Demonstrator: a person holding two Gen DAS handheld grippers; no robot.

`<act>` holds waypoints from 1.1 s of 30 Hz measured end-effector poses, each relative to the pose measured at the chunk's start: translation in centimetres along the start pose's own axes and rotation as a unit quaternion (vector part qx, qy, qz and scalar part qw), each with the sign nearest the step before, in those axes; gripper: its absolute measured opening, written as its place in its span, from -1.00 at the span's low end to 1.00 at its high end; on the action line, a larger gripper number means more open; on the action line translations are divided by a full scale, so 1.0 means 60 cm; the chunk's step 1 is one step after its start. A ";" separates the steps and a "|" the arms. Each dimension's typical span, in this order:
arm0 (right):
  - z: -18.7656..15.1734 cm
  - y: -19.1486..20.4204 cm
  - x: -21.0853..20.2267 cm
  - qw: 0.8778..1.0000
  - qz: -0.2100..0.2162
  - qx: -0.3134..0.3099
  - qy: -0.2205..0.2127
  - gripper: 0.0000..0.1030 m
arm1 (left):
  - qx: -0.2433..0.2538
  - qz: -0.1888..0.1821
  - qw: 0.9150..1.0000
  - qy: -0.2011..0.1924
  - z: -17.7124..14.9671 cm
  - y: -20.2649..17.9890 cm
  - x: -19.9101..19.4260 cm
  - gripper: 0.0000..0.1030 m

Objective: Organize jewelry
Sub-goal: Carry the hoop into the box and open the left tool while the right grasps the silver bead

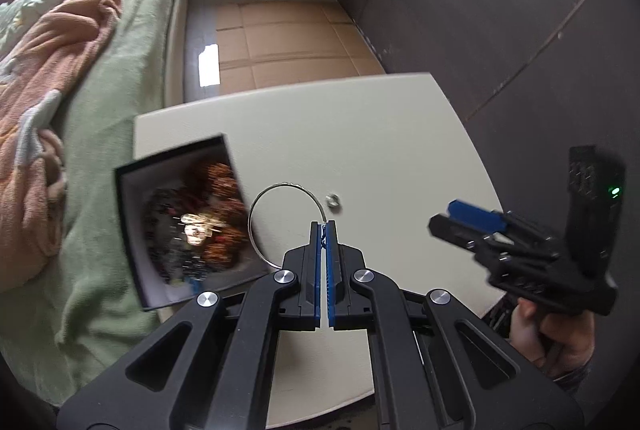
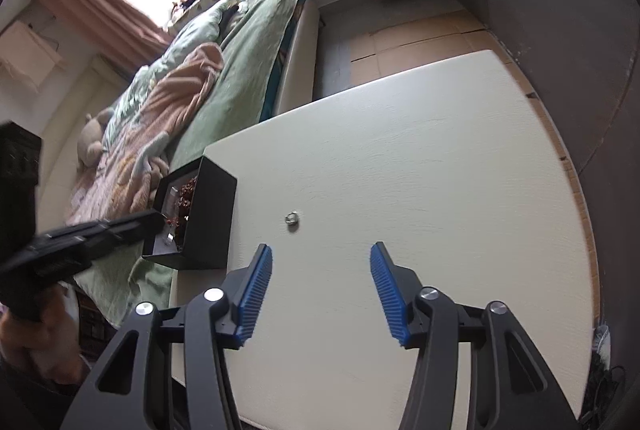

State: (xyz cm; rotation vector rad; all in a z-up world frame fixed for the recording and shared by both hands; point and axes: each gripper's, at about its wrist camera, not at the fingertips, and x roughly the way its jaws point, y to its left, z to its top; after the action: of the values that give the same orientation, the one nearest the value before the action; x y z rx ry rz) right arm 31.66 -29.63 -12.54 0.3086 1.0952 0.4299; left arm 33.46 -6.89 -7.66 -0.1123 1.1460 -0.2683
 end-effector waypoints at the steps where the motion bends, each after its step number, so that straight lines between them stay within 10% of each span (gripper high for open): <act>1: 0.002 0.008 0.007 1.000 -0.001 -0.005 0.004 -0.12 | -0.004 0.001 1.000 -0.004 0.000 0.007 -0.005 -0.94; 27: 0.029 0.111 0.178 0.987 -0.109 -0.100 0.058 -0.53 | -0.062 0.017 0.998 -0.021 -0.007 0.148 0.020 -0.90; 31: 0.030 0.115 0.182 0.985 -0.126 -0.112 0.049 -0.75 | -0.061 0.019 0.997 -0.041 -0.013 0.154 0.006 0.17; 33: 0.032 0.112 0.180 0.986 -0.120 -0.107 0.047 -0.75 | -0.063 0.021 0.997 -0.049 -0.015 0.158 -0.005 0.18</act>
State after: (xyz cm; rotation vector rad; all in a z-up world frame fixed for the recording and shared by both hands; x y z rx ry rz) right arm 36.40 -18.61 -17.23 -0.0337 1.1519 0.3454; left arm 33.97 2.35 -9.88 -0.2098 1.0661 -0.1524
